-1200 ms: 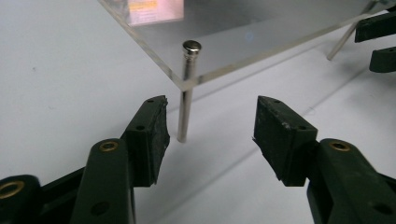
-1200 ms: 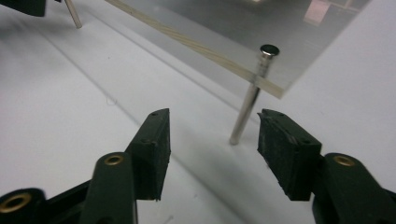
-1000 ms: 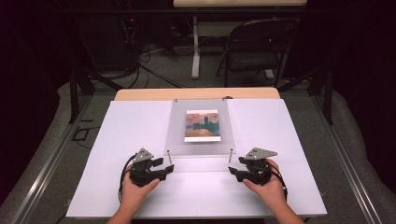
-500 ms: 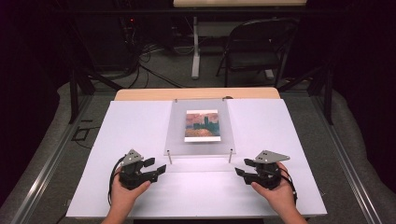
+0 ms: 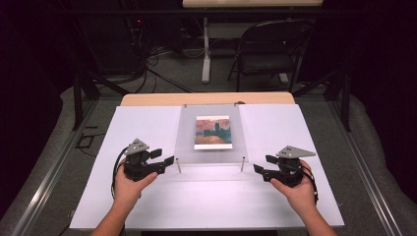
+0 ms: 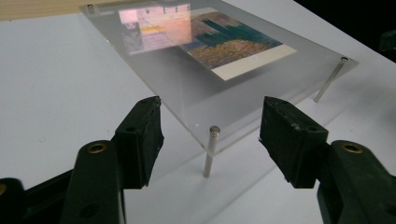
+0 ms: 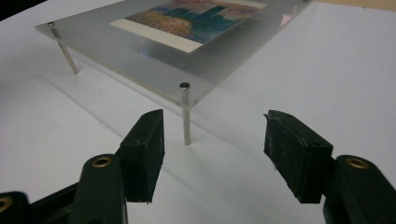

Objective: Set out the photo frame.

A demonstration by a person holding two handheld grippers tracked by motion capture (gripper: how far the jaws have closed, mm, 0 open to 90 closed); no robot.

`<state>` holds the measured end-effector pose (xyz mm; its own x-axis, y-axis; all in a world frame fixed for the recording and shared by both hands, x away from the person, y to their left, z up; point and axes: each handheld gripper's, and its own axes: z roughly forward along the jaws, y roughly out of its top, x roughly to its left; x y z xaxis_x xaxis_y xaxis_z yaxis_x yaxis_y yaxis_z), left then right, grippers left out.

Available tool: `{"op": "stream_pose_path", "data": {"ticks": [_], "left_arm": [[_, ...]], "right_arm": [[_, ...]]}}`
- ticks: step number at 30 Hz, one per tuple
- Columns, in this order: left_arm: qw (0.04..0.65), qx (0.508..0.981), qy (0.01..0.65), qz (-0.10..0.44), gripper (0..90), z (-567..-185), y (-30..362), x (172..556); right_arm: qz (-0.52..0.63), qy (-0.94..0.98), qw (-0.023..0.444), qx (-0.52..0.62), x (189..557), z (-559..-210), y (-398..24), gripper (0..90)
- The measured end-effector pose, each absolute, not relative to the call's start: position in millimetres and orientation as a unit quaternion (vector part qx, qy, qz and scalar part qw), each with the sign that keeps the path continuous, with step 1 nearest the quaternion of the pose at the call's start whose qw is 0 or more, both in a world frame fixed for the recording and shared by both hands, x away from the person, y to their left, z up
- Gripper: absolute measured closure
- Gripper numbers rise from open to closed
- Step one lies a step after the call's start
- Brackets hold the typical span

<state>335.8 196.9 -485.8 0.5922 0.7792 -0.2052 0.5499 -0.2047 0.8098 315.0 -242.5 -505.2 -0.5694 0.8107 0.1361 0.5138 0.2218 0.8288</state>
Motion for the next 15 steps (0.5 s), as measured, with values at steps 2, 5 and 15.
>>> {"op": "stream_pose_path", "data": {"ticks": [2,5,15], "left_arm": [[0.454,0.766,0.437,0.123,36.7,-485.1,196.2,339.0],[0.444,0.769,0.444,0.12,35.7,-482.2,194.8,352.8],[0.427,0.761,0.469,0.134,33.7,-464.5,190.2,387.7]], "right_arm": [[0.449,0.762,0.165,0.436,319.3,-504.9,-244.1,34.7],[0.437,0.763,0.156,0.45,334.5,-500.0,-249.8,33.2],[0.408,0.768,0.173,0.463,374.8,-481.5,-252.3,33.1]]}}
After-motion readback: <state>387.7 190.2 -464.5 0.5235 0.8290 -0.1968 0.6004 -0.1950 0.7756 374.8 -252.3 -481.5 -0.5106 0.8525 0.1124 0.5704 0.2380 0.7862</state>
